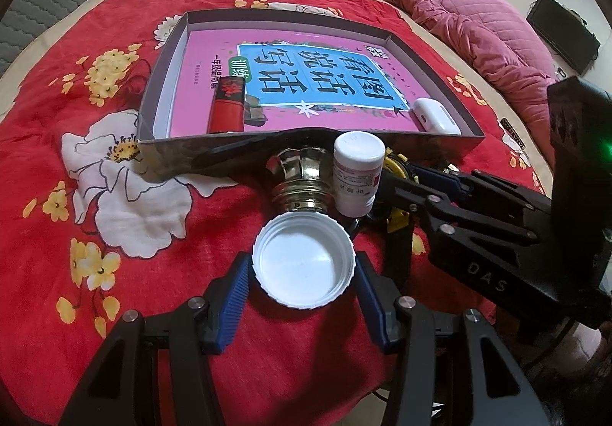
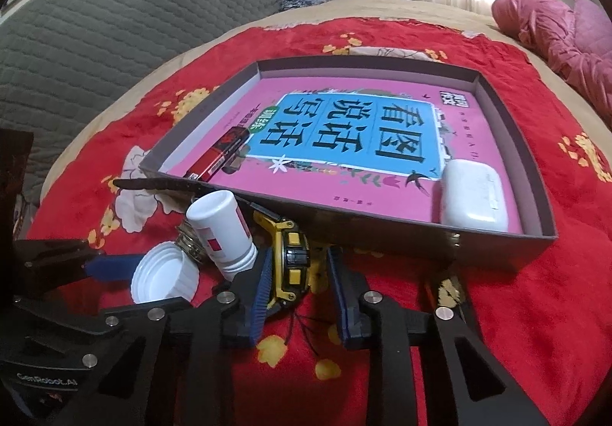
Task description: Organize rigid objects
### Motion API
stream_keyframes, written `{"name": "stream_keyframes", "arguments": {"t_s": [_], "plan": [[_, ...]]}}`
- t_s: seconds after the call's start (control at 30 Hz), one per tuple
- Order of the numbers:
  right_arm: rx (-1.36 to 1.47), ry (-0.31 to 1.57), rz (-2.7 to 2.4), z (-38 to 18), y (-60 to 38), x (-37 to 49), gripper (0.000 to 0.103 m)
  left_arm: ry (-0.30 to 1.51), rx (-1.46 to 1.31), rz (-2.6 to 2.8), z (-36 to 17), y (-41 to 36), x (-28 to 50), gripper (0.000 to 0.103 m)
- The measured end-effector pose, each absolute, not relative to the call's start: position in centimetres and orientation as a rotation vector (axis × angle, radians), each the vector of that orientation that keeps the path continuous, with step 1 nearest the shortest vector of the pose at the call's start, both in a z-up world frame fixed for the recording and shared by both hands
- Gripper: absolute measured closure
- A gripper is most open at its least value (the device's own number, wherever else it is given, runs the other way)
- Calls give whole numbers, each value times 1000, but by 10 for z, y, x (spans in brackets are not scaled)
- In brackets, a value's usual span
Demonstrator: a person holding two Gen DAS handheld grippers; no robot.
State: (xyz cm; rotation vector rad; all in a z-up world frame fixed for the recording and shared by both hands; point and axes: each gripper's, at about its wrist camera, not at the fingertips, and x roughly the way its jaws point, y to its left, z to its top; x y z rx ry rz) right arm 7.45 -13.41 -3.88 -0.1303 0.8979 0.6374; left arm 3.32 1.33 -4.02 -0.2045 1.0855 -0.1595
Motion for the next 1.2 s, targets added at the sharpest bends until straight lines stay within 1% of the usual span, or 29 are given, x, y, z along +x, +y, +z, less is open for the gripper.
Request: {"name": "stream_keyframes", "arguments": {"t_s": [0.07,0.13,0.33,0.57,0.93,1.2], "plan": [[-130,901,649,-41,-131,76,80,1085,-203,-158,-41,14,34,50],[-129,905,659,-42,-129,77,82,1086,-205,-157,-42,15,35,50],[-84,927,685,-46,-132,82,83,1084,-204,-153,-45,16,39,50],[-101,901,685,-42,-133,77,86,1069,-179,-150,-47,13,43,50],[-76,909,572,-37,-169,77,86,1051,-152,-152,-49,10,46,50],[-66,927,505,-33,-185,75,86,1049,-194,-167,-49,16,47,50]]}}
